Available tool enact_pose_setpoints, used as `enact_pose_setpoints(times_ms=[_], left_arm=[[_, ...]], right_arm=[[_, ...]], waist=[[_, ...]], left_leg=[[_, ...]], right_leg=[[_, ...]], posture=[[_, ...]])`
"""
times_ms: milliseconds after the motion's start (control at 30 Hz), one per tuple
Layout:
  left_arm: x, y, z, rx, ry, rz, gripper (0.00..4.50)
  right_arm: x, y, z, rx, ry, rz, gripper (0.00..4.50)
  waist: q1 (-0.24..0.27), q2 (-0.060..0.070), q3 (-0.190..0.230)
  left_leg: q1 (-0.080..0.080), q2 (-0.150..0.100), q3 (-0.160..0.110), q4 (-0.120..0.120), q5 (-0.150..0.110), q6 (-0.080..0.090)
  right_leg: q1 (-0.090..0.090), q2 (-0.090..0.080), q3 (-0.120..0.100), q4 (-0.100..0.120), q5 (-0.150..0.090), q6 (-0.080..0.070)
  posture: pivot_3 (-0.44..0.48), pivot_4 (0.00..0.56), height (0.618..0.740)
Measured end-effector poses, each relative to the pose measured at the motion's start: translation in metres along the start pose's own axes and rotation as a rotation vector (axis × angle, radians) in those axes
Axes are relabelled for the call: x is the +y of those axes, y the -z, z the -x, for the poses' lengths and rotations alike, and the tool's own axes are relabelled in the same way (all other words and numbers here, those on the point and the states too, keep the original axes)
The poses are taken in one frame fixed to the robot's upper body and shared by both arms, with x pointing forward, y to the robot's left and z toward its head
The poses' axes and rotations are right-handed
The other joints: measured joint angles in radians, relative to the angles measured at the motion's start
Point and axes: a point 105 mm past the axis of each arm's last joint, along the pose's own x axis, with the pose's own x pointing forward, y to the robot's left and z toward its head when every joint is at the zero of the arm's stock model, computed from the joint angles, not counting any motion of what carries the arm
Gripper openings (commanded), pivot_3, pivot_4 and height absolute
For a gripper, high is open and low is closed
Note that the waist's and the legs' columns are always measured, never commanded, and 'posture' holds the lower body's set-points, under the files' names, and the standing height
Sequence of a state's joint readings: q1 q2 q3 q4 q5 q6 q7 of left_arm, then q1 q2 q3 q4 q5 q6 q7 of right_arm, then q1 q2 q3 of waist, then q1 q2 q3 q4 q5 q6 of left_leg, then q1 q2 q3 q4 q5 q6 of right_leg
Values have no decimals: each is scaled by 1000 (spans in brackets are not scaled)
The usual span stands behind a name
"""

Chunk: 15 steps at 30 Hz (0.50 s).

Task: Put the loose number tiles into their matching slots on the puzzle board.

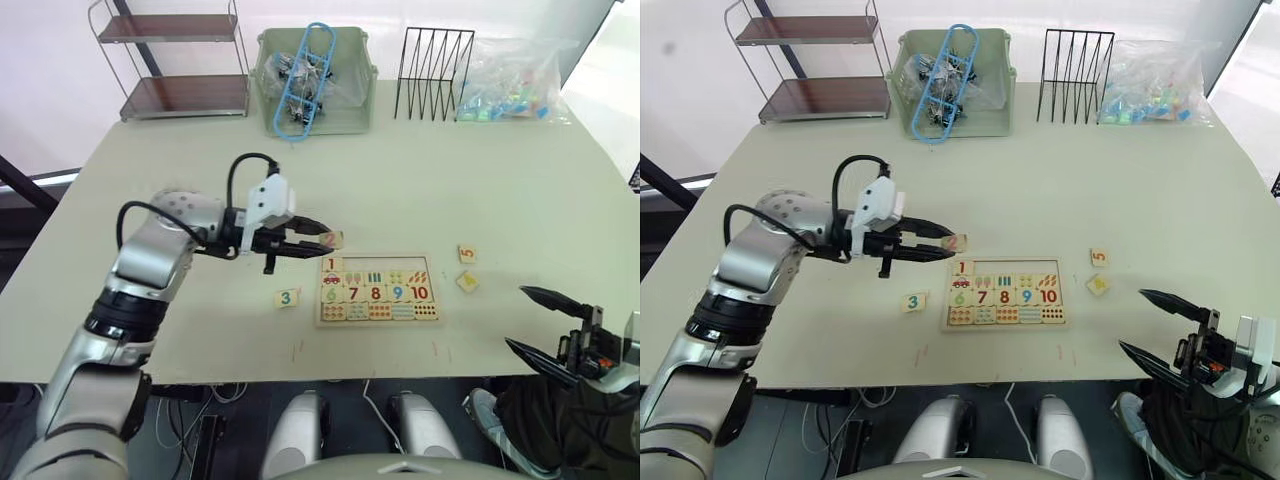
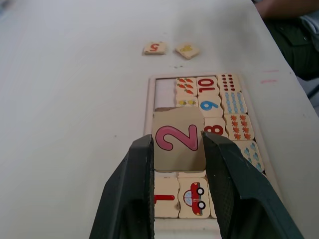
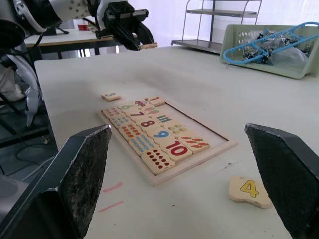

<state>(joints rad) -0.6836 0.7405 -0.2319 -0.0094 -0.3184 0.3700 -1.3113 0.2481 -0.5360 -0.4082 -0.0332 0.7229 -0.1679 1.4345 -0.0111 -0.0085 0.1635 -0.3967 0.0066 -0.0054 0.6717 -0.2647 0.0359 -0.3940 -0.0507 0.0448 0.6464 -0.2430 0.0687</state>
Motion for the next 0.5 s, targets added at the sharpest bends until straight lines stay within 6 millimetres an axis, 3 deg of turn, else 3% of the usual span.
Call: enact_pose_setpoints(times_ms=[167,500], left_arm=[[10,0,-24,106,50,-10,948],[21,15,-50,249,108,14,948]], right_arm=[[-1,0,-3,-9,7,27,4500],[-3,0,-4,-22,34,40,4500]], waist=[[0,0,0],[-1,0,0]], left_leg=[[0,0,0,0,0,0],[-1,0,0,0,0,0]], right_leg=[[0,1,1,0,0,0],[0,1,1,0,0,0]], posture=[[0,150,740],[0,150,740]])
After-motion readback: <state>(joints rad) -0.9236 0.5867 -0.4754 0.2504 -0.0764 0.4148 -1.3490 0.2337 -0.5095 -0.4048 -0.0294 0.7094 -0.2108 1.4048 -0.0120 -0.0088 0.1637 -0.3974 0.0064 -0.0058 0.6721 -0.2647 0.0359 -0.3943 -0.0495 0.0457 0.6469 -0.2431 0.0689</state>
